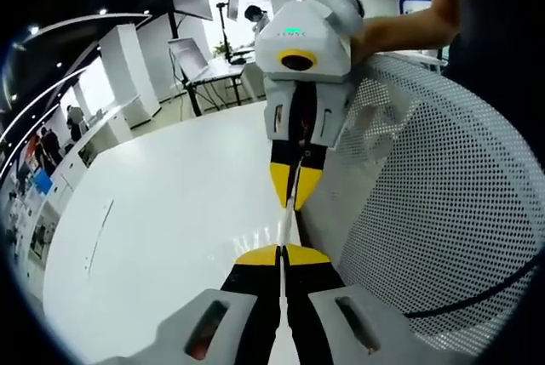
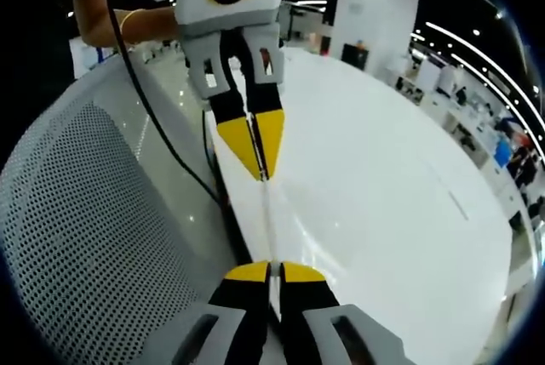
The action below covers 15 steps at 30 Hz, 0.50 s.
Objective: Open the resealable bag by pulling the two sides of the seal apart until the entire bag opening is separated and visibly accessible.
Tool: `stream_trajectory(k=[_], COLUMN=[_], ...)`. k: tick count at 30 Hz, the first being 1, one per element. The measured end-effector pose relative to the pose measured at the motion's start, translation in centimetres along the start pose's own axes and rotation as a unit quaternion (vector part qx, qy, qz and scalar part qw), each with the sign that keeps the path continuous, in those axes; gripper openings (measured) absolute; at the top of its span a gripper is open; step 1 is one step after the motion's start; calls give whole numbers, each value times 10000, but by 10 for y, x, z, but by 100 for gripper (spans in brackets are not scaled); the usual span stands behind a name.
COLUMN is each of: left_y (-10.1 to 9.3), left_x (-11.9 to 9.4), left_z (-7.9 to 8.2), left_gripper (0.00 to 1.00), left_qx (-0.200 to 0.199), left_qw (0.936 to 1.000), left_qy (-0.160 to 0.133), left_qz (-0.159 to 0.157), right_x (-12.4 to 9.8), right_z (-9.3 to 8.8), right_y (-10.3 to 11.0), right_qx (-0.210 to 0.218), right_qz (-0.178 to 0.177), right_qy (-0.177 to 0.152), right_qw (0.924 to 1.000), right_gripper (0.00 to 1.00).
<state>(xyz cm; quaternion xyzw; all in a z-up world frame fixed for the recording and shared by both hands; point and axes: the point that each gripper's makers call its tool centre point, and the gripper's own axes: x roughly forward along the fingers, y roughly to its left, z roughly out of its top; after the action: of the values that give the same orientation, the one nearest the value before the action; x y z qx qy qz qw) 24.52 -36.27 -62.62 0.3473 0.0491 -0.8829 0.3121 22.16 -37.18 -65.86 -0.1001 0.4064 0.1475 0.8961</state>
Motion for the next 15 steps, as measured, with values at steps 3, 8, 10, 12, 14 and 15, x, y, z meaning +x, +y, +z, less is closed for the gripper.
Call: stream_trajectory(k=[3,8,10,12,14,15], left_y=[2,1,-2,-2,-2,-2], left_x=[-5,-6,-5,-4,-4,-3], left_z=[-3,-6,-6,-6,-5,-5], left_gripper=[0,0,0,0,0,0], left_qx=[-22,0,60,59,48,52], left_qw=[10000,10000,9999,9999,9999,9999], left_qy=[5,-42,-51,-61,-77,-87], left_qz=[50,-22,-105,-116,-127,-120], right_x=[0,-1,-1,-1,-1,0], right_z=[-4,-8,-10,-10,-8,-8], right_y=[-1,-2,-3,-2,-2,-1], right_qx=[-15,-132,-185,-206,-201,-200], right_qz=[-41,-89,-92,-90,-77,-62], right_qy=[109,246,290,294,269,252], right_qw=[9999,9996,9994,9993,9994,9995], right_gripper=[0,0,0,0,0,0])
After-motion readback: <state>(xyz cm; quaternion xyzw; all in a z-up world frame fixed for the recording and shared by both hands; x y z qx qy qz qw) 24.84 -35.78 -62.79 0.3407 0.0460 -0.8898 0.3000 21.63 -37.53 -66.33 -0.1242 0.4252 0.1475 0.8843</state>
